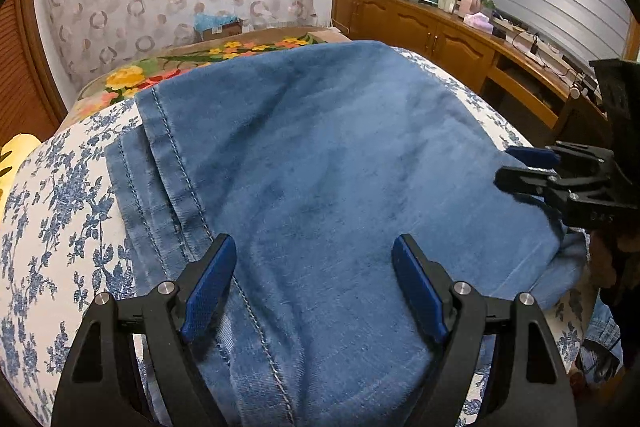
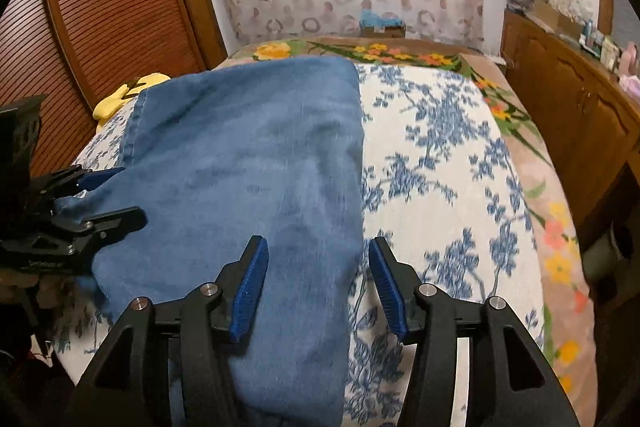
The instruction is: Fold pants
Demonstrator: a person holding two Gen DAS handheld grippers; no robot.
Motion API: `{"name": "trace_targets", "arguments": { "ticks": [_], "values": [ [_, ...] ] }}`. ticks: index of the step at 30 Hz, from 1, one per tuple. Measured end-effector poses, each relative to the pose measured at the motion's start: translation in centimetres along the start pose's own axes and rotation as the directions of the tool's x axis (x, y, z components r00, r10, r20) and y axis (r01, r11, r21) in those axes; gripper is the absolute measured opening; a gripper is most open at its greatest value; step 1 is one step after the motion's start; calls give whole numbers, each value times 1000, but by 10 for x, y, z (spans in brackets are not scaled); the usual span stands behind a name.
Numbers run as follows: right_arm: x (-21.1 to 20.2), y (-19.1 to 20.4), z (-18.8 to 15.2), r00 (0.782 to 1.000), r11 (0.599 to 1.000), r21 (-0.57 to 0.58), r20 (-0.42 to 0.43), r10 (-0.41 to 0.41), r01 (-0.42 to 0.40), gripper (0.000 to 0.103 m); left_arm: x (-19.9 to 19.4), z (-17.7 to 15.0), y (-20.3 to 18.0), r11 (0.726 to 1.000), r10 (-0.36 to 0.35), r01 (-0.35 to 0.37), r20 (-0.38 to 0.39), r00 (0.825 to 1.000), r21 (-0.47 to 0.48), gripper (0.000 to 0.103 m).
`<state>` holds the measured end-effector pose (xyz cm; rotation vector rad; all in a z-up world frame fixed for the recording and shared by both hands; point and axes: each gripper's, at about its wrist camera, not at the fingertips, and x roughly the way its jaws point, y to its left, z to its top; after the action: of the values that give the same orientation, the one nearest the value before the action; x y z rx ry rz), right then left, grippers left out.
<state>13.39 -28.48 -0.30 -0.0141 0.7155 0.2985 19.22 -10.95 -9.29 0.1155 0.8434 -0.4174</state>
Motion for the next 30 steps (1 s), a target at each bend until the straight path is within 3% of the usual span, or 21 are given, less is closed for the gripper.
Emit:
{"name": "trace_targets", "arguments": {
  "ticks": [7, 19, 24, 28, 30],
  "values": [
    [-1, 2, -9, 999, 999, 52, -32, 20, -18, 55, 1, -1, 0, 1000, 4, -4, 0, 1000, 9, 82],
    [0, 10, -13, 1000, 999, 42, -1, 3, -3, 53, 4, 0, -5, 1000, 8, -8, 1, 1000, 16, 82],
    [0, 13, -16, 999, 998, 48, 4, 34, -34, 36, -2, -7, -5, 1000, 11, -11, 0, 1000, 23, 82],
    [-4, 9, -14, 997, 994, 86, 20, 70, -71, 14, -10, -16, 0, 1000, 21, -21, -1, 1000, 14, 82],
    [-8, 6, -14, 995, 988, 126, 43, 85, -90, 10, -14, -21, 1, 1000, 25, -25, 1, 1000, 5, 82]
  ]
}}
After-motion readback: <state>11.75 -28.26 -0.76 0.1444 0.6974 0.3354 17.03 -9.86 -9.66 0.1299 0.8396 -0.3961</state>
